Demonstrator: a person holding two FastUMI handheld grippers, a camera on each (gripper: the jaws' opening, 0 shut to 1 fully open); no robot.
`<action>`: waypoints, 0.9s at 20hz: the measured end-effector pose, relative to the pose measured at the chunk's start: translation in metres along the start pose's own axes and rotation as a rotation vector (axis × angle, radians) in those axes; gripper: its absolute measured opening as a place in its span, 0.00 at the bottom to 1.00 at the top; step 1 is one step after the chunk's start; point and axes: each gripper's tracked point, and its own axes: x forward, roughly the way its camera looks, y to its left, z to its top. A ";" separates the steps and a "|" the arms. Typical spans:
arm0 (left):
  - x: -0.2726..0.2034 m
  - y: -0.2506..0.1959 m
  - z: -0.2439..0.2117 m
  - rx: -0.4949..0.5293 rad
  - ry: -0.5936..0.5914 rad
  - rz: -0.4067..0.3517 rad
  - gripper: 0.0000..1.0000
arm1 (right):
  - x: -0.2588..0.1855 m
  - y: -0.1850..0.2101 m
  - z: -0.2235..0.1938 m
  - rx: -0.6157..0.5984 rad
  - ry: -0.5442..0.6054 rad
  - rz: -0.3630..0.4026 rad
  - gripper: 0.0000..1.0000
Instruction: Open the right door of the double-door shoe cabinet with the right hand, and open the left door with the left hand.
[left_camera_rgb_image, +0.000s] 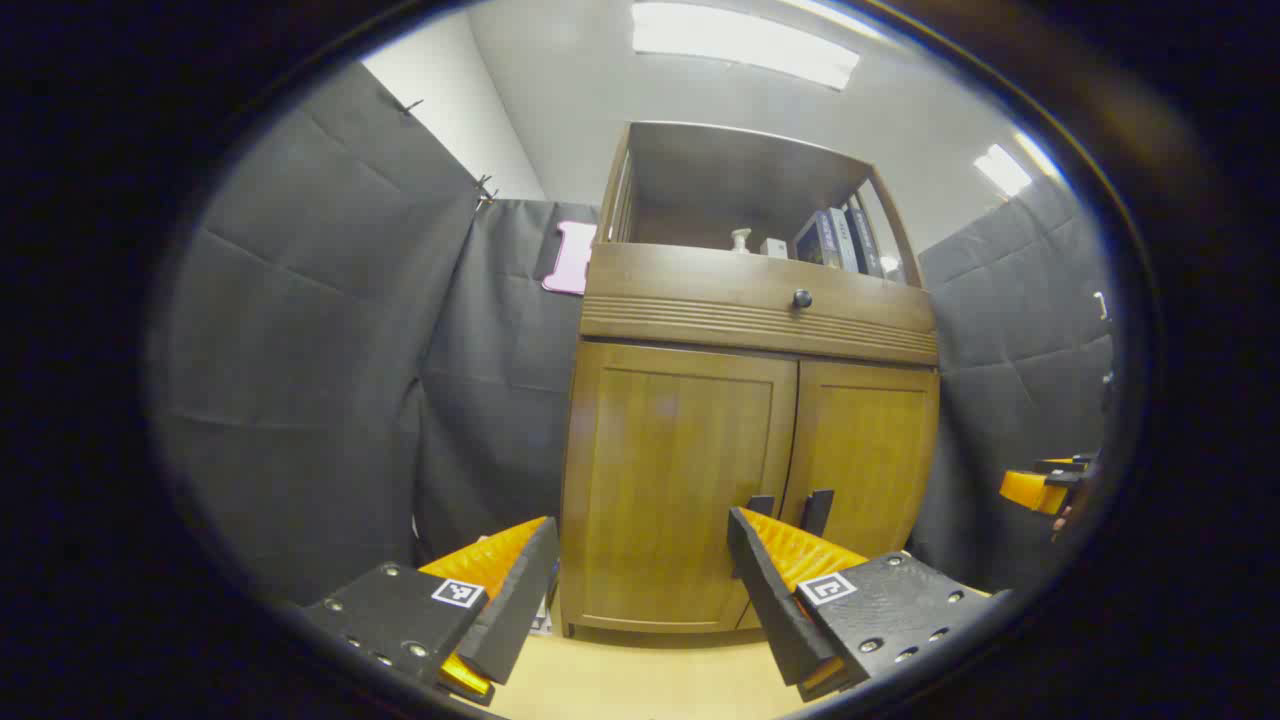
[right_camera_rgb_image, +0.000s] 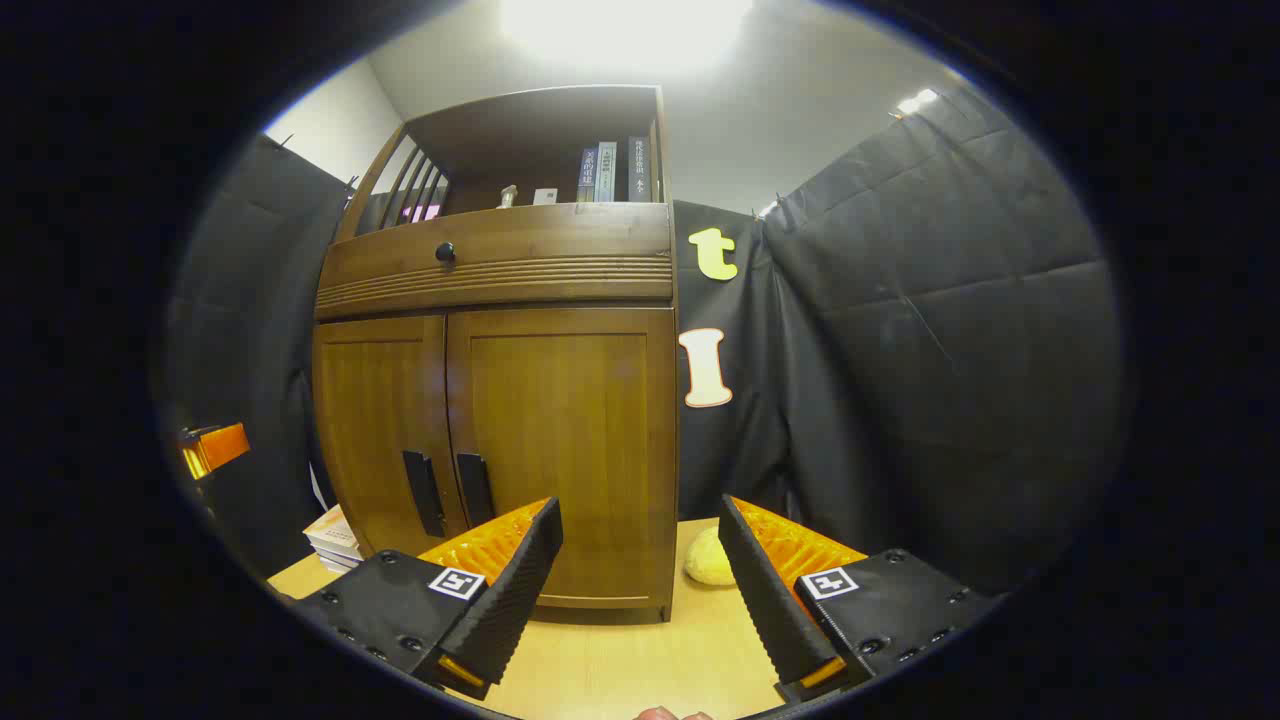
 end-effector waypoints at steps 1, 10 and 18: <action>0.000 0.001 0.000 0.004 0.001 0.004 0.99 | -0.002 0.004 -0.002 0.010 0.007 0.004 0.96; 0.007 -0.012 -0.014 0.071 0.051 -0.009 0.99 | 0.009 0.023 -0.014 -0.006 0.055 0.048 0.99; 0.011 -0.017 -0.024 0.093 0.062 -0.027 0.99 | 0.032 0.049 -0.022 0.005 0.088 0.105 0.96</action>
